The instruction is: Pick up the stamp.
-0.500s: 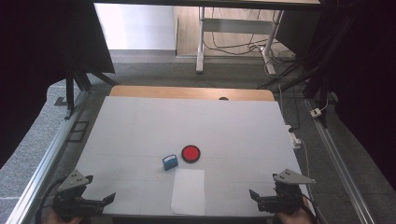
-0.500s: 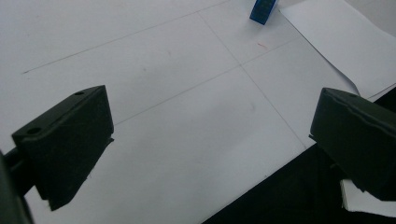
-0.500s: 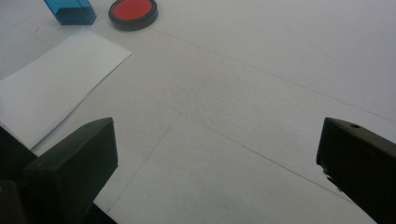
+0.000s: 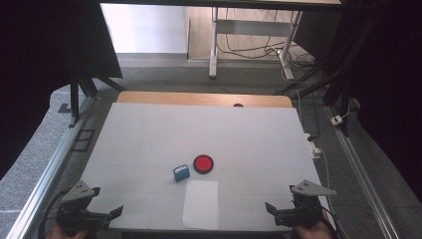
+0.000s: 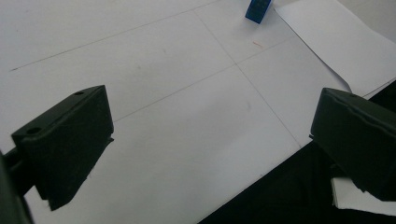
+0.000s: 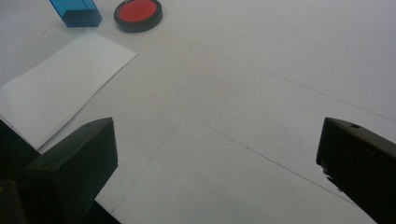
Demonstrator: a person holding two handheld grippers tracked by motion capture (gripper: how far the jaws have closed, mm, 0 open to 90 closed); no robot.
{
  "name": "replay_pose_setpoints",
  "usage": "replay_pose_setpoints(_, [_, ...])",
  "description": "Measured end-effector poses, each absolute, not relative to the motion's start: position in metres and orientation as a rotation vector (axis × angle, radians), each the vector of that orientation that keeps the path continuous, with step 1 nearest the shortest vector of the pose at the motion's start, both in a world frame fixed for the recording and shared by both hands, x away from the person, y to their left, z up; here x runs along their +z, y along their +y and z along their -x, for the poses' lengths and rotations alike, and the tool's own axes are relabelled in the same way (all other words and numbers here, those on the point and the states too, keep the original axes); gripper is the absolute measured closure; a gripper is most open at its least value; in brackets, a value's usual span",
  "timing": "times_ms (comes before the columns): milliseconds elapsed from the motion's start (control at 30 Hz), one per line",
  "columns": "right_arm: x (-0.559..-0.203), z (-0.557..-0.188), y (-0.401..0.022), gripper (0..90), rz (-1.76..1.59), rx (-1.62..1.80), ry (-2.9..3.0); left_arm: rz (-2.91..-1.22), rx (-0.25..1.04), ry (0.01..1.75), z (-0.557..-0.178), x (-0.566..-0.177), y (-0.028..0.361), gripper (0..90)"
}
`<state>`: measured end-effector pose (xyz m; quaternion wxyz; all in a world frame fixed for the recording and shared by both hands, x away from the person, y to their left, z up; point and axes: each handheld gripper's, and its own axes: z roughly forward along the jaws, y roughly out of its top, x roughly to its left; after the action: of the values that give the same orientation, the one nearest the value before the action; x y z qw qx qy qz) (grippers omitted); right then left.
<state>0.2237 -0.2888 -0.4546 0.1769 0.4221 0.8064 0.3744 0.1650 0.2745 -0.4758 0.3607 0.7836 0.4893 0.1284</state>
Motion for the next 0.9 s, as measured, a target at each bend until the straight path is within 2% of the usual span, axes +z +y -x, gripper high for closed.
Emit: replay_pose_setpoints(900, [-0.4552, -0.2257, -0.2888, 0.0, -1.186, 1.082, 2.326, -2.032, 0.349, 1.193, -0.1696, -0.4671, 0.2675, 0.0])
